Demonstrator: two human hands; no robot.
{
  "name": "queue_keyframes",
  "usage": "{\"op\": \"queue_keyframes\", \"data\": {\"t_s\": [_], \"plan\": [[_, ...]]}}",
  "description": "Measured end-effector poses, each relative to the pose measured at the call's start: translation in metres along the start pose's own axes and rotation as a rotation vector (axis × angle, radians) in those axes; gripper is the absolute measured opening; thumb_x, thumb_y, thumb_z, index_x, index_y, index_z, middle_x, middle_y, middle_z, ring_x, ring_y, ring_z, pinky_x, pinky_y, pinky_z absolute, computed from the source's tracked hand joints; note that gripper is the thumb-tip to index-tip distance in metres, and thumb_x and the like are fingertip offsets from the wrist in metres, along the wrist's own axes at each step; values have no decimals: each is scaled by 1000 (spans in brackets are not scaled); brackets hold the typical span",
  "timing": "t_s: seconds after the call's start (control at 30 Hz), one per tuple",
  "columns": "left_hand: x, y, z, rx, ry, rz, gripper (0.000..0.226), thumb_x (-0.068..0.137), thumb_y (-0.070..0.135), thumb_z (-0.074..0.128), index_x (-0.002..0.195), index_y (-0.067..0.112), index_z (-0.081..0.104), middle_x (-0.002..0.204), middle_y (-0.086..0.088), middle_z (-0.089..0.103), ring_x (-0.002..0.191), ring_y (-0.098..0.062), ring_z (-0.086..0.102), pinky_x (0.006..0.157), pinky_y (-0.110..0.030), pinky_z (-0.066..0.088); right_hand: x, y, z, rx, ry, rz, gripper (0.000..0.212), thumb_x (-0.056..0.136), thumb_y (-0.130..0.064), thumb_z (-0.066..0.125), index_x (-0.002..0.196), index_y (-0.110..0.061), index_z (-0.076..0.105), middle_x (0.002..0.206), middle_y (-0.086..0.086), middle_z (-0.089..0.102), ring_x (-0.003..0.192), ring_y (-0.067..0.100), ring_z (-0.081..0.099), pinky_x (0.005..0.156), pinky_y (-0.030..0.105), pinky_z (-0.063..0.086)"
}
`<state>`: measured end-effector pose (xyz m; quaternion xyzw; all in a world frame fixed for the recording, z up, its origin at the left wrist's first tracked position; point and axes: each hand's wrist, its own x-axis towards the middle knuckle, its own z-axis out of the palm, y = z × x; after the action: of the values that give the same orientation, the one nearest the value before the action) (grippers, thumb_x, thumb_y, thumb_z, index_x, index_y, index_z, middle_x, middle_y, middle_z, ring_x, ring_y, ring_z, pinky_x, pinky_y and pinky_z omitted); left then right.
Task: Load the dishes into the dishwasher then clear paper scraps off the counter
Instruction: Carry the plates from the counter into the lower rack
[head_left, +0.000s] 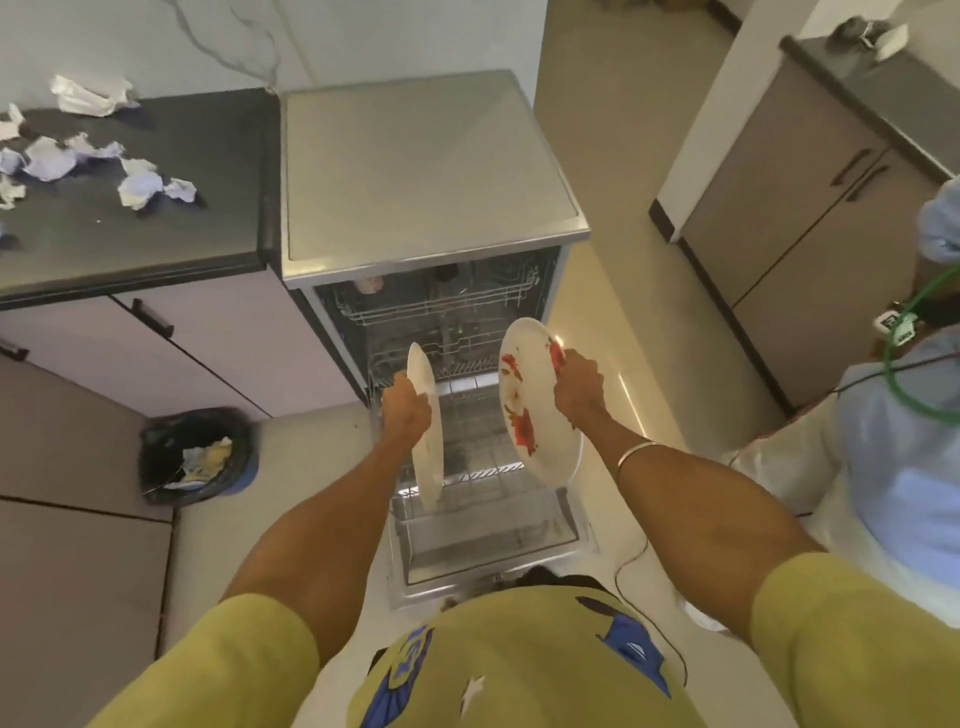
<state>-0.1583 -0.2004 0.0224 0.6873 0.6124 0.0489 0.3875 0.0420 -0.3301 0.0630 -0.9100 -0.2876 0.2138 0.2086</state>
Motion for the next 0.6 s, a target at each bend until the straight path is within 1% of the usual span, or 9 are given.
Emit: {"op": "queue_keyframes", "data": {"t_s": [0.07, 0.13, 0.23, 0.3, 0.43, 0.53, 0.6], "plan": [[-4, 0, 7, -7, -19, -15, 48, 98, 12, 55, 141, 0, 38, 132, -22, 54, 116, -37, 57, 92, -48, 51, 1, 11, -4, 3, 22, 28, 18, 96, -8, 55, 114, -7, 58, 107, 14, 66, 77, 22, 54, 79, 42, 55], [-7, 2, 15, -15, -33, -14, 44, 98, 10, 54, 138, -3, 41, 133, -21, 53, 118, -37, 56, 94, -45, 50, 1, 21, -7, 6, 41, 57, 19, 95, -7, 55, 114, -6, 59, 108, 14, 66, 80, 23, 56, 81, 41, 55], [-9, 4, 30, -19, -38, -43, 41, 98, 12, 54, 136, -3, 44, 133, -20, 55, 117, -36, 57, 93, -43, 50, 3, 35, -14, 16, 51, 109, 23, 94, -4, 54, 117, -5, 58, 112, 14, 64, 97, 33, 62, 83, 41, 53], [-13, 12, 41, -20, -41, -53, 40, 99, 11, 53, 135, -4, 44, 132, -21, 55, 118, -36, 56, 92, -41, 50, 11, 46, -14, 23, 43, 141, 23, 94, -4, 53, 116, -4, 58, 112, 15, 63, 102, 34, 61, 84, 41, 53], [-10, 24, 70, -77, -31, -115, 41, 99, 13, 54, 134, -5, 46, 130, -21, 56, 116, -35, 58, 88, -37, 50, 38, 62, -9, 87, 14, 201, 18, 95, -4, 52, 112, -3, 58, 108, 17, 64, 97, 37, 64, 81, 52, 57], [-3, 33, 97, -129, 6, -158, 45, 98, 13, 54, 139, -2, 46, 130, -22, 58, 114, -38, 59, 87, -41, 51, 62, 73, -3, 101, -41, 205, 17, 95, -5, 54, 111, -4, 59, 107, 16, 65, 95, 36, 64, 82, 50, 57], [2, 40, 116, -136, 24, -196, 43, 98, 15, 54, 137, -4, 49, 129, -23, 59, 114, -39, 59, 88, -43, 51, 79, 81, 1, 107, -79, 194, 19, 95, -8, 56, 113, -5, 58, 109, 15, 65, 97, 35, 65, 84, 49, 57]]}}
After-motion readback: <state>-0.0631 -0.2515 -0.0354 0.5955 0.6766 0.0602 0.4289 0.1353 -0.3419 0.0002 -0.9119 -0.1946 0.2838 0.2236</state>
